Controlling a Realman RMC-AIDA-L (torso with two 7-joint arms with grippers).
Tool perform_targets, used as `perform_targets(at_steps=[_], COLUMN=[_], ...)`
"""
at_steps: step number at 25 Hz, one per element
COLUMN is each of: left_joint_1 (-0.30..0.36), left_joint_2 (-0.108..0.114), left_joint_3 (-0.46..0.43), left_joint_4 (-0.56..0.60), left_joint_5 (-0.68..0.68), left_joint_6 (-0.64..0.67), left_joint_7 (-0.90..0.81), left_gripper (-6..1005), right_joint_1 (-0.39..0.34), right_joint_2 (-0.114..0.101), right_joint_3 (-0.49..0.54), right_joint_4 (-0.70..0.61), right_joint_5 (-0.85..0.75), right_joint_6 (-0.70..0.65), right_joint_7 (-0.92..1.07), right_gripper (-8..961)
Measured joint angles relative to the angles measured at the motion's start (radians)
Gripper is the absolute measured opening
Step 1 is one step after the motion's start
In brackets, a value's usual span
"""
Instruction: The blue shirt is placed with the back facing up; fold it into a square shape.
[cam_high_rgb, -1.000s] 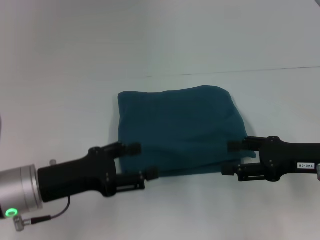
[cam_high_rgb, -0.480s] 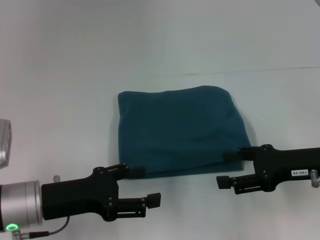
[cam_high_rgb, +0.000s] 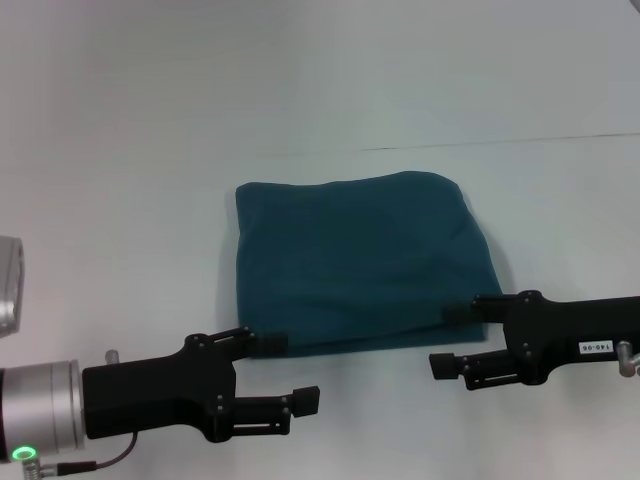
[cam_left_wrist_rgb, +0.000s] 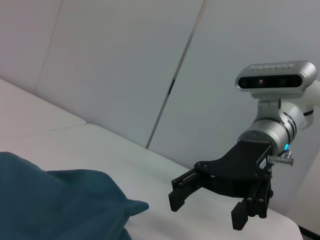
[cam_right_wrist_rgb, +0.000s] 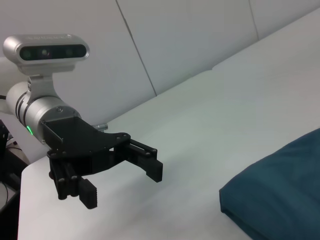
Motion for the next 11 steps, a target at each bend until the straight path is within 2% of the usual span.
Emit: perform_targets(at_steps=[11], left_joint_1=[0.001], left_joint_2=[0.000], left_joint_3=[-0.003], left_joint_4=[0.000], left_joint_5=[0.004], left_joint_6=[0.003], left_joint_7=[0.001], left_gripper=[891], right_joint_1=[0.000], right_joint_2=[0.001], right_joint_3=[0.001], right_joint_4=[0.000], right_joint_5=[0.001], right_joint_6=[-0.003], right_joint_7=[0.001], right_gripper=[915])
